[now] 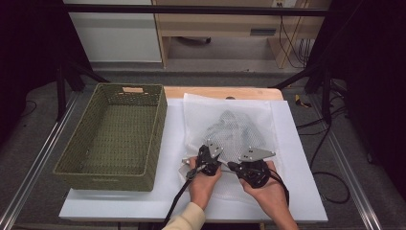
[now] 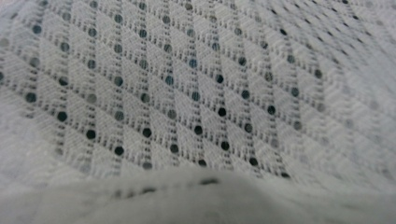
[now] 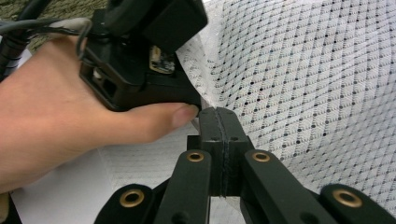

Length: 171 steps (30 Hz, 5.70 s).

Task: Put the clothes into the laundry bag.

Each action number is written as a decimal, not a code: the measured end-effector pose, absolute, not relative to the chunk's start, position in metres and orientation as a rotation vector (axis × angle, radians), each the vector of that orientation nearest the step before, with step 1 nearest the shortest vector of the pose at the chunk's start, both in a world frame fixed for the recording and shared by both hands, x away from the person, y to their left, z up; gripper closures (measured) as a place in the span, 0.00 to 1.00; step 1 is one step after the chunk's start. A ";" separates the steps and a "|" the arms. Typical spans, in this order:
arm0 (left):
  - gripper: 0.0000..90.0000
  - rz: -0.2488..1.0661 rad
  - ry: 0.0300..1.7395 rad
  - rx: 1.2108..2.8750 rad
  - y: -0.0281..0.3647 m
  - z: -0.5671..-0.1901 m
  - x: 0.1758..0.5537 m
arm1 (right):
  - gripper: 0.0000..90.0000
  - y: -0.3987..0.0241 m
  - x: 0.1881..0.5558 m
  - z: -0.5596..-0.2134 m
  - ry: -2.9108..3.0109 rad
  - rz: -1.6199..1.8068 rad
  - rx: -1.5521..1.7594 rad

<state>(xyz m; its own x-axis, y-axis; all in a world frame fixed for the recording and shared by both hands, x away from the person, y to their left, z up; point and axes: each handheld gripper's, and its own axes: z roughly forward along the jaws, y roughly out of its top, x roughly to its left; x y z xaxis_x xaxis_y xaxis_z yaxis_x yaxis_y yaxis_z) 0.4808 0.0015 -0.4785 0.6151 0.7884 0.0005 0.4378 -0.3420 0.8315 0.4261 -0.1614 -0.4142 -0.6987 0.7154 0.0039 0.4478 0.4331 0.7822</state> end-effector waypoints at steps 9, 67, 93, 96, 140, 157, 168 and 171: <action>1.00 0.490 0.920 1.950 0.015 -0.467 0.460 | 1.00 -0.165 0.426 -0.413 2.351 1.154 1.007; 0.36 0.629 0.903 1.845 0.113 -0.412 0.366 | 1.00 -0.170 0.426 -0.418 2.360 1.152 1.014; 0.29 0.654 1.017 1.966 0.116 -0.442 0.380 | 1.00 -0.173 0.428 -0.419 2.362 1.157 1.017; 0.30 0.673 1.034 2.011 0.115 -0.450 0.383 | 1.00 -0.173 0.428 -0.418 2.362 1.159 1.020; 0.96 0.409 1.019 2.091 0.126 -0.470 0.366 | 1.00 -0.155 0.414 -0.446 2.493 1.039 0.975; 0.94 0.411 1.023 2.094 0.127 -0.473 0.359 | 1.00 -0.157 0.407 -0.458 2.550 0.978 0.980; 0.55 0.473 1.063 2.072 0.129 -0.475 0.362 | 0.96 -0.157 0.409 -0.464 2.534 0.979 0.978; 0.48 0.478 1.064 2.067 0.129 -0.474 0.362 | 0.92 -0.156 0.408 -0.464 2.524 0.981 0.972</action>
<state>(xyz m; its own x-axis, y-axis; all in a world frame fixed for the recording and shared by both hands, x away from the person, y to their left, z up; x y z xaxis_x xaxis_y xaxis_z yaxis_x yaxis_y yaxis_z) 0.3624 0.1292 -0.4742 0.5846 0.8113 -0.0100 0.5316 -0.3737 0.7601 0.4080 -0.1562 -0.4642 -0.7407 0.6718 -0.0029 0.4936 0.5471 0.6761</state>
